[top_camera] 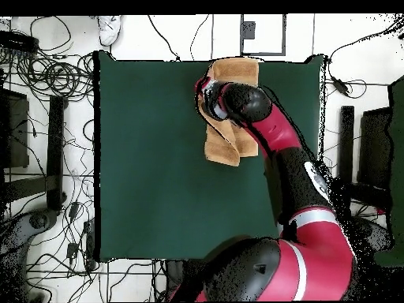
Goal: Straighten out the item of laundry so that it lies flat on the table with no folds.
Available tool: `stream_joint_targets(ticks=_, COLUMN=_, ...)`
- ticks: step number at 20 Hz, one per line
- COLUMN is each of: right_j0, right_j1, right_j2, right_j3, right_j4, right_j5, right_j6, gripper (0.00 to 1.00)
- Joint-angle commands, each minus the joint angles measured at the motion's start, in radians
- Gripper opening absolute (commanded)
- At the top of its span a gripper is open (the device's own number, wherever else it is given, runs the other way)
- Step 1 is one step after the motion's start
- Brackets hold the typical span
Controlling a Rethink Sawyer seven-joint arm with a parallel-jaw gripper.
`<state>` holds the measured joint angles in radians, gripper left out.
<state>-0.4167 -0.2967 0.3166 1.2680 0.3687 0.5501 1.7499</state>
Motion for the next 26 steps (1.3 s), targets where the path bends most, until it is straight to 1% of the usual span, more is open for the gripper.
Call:
stream_joint_targets(ticks=1, right_j0=0.034, right_j1=-0.016, right_j2=0.063, right_j3=0.167, right_j4=0.082, right_j5=-0.076, right_j6=0.273, gripper=0.00)
stream_joint_targets(ticks=9, right_j0=0.048, right_j1=-0.025, right_j2=0.055, right_j3=0.174, right_j4=0.120, right_j5=-0.075, right_j6=0.284, gripper=0.00)
stream_joint_targets(ticks=11, right_j0=0.054, right_j1=-0.017, right_j2=0.053, right_j3=0.162, right_j4=0.127, right_j5=-0.073, right_j6=0.283, gripper=0.00)
stream_joint_targets(ticks=13, right_j0=0.065, right_j1=-0.005, right_j2=0.043, right_j3=0.130, right_j4=0.133, right_j5=-0.050, right_j6=0.281, gripper=0.00)
stream_joint_targets(ticks=16, right_j0=0.096, right_j1=0.036, right_j2=0.019, right_j3=0.022, right_j4=0.135, right_j5=0.021, right_j6=0.273, gripper=0.00)
stream_joint_targets(ticks=20, right_j0=0.130, right_j1=0.064, right_j2=0.019, right_j3=-0.075, right_j4=0.154, right_j5=0.069, right_j6=0.287, gripper=0.00)
stream_joint_targets(ticks=25, right_j0=0.157, right_j1=0.060, right_j2=0.006, right_j3=-0.108, right_j4=0.179, right_j5=0.094, right_j6=0.325, gripper=0.00)
stream_joint_targets(ticks=26, right_j0=0.162, right_j1=0.048, right_j2=0.003, right_j3=-0.102, right_j4=0.187, right_j5=0.093, right_j6=0.339, gripper=0.00)
